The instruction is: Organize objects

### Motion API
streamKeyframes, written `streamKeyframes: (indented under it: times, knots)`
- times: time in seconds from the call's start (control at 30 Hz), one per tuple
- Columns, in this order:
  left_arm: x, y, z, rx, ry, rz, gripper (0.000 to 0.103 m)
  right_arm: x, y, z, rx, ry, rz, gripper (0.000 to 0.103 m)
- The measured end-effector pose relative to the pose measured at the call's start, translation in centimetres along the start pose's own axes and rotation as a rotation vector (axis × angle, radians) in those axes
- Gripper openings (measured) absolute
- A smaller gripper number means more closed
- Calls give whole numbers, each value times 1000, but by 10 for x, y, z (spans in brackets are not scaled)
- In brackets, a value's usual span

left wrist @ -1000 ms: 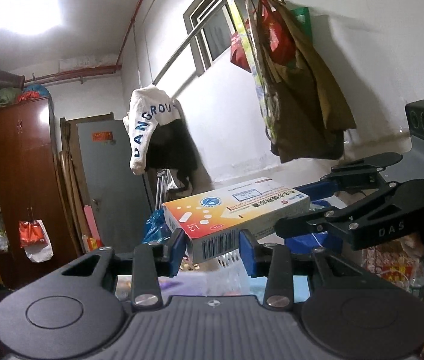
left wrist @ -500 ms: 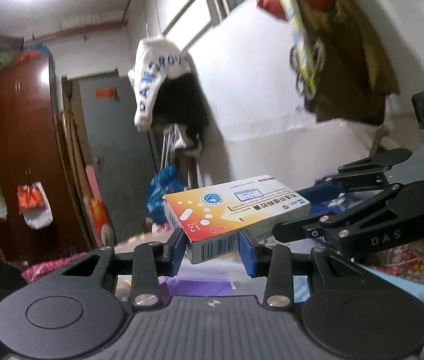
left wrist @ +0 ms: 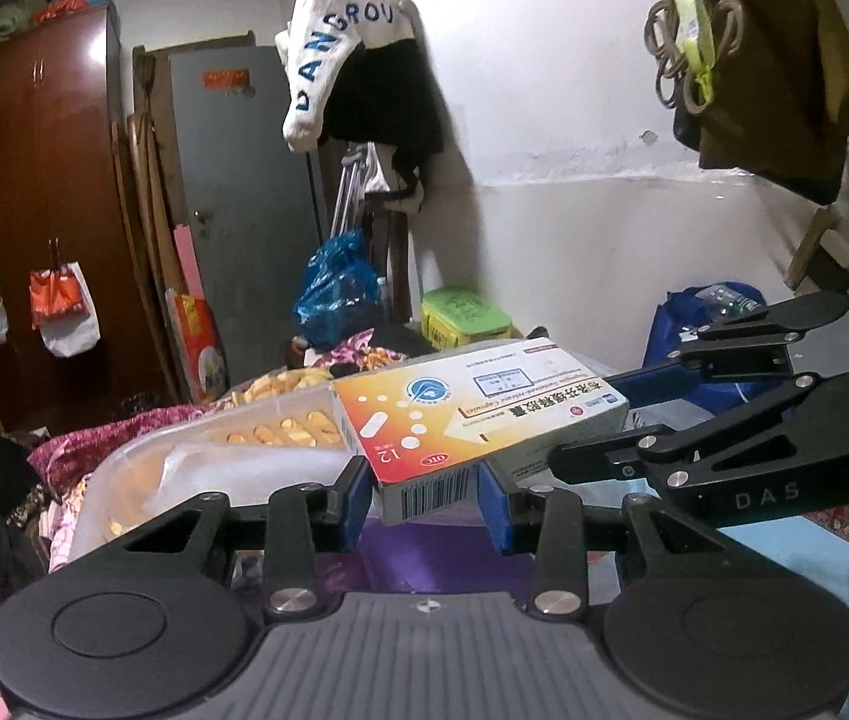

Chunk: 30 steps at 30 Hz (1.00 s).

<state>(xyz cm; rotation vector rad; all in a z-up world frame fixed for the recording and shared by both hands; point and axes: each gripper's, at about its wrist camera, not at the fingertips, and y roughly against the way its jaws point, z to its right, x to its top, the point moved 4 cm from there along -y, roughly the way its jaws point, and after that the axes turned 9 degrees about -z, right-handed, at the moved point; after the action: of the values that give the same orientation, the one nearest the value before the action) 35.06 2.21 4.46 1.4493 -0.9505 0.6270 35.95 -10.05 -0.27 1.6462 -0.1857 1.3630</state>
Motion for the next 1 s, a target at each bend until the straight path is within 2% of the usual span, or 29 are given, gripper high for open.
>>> streamKeyframes:
  times: [0.17,0.27,0.3,0.33,0.37,0.47,0.57,0.63,0.73,0.83,1.0]
  knots:
    - [-1,-5,-1,3,-1,-3,43,0,-3,6,6,-15,-20,53]
    - [0,-3,0,15,-1,16,44,3,-2,9,10,-15,-16,58]
    - [0,-1,0,30,-3,24,45,2,1,7,10,-11,-6,65]
    - [-1,-1,0,43,-1,26,51,3,2,7,12,-11,3,75]
    - [-2,0,0,49,0,27,59,2,6,7,11,-12,16,79]
    - [-3,7,0,78,-3,55,74,5,12,7,-15,-14,45,86]
    - [-3,17,-4,111,27,90,87,6,17,7,-37,-16,70,103]
    - [-3,24,-8,104,55,107,92,6,20,8,-57,-21,96,103]
    - [-6,35,-14,89,77,109,93,6,25,8,-34,-48,110,103]
    - [-11,49,-17,101,71,88,95,3,31,8,-26,-80,111,103]
    - [-19,83,-17,148,68,74,95,-6,55,-5,-9,-76,171,103]
